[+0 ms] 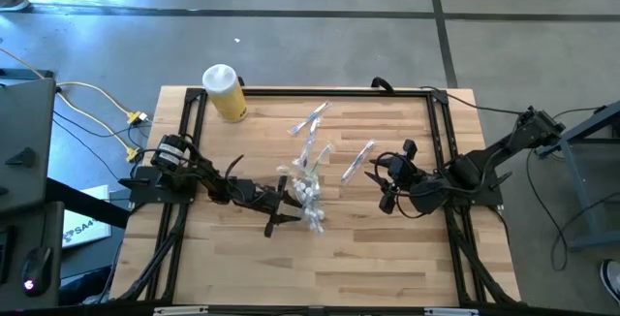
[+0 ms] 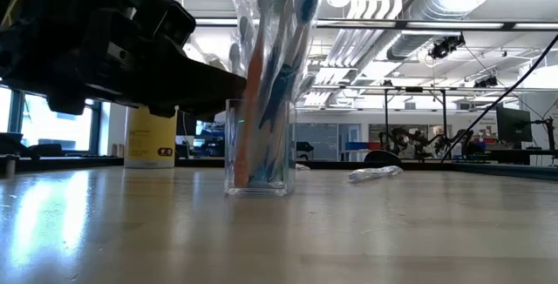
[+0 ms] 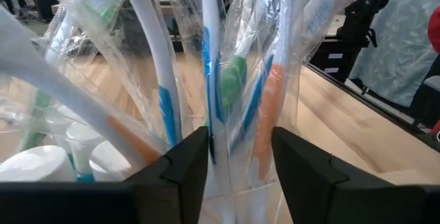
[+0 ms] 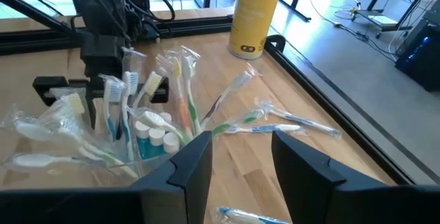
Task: Pick & Place toothbrushing station
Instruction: Put the blue toothbrush into the transparent organizer
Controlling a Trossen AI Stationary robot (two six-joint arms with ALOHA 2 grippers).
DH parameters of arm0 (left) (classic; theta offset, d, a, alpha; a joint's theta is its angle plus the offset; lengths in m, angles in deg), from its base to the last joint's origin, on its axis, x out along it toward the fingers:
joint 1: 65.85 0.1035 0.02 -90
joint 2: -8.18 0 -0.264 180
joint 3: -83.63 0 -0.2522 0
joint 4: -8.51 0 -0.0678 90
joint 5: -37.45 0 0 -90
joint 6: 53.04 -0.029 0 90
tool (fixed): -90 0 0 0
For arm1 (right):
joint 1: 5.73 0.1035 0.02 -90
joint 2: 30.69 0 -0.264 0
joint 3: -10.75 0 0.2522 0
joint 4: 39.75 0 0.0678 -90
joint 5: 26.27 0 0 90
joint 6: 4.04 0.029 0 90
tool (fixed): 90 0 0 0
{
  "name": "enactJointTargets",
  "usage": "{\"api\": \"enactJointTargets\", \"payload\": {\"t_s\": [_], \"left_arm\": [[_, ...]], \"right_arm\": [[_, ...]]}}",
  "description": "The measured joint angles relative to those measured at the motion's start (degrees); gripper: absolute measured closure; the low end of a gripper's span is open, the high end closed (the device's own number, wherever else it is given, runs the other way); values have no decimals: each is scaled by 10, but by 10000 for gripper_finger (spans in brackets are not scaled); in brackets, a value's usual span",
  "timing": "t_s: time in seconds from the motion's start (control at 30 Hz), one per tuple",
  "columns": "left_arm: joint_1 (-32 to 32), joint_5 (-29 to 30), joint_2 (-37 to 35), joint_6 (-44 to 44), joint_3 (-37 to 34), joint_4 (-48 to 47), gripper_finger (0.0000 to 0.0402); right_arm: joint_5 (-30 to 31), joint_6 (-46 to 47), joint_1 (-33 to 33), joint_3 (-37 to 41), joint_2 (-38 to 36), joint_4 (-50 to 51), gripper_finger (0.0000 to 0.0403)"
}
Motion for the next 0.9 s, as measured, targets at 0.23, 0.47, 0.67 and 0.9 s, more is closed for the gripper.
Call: {"api": "enactJointTargets", "payload": {"t_s": [0.23,0.47,0.67,0.9], "left_arm": [[-6,11,-10,5,-3,-12,265],[-11,30,-10,12,-3,-17,280],[-11,27,-10,34,-3,-15,281],[-10,14,-10,30,-3,-13,281]], "right_arm": [[-15,-3,0,0,0,10,259],[-26,-4,0,0,0,12,259],[-39,-4,0,0,0,13,259],[-55,-4,0,0,0,25,259]]}}
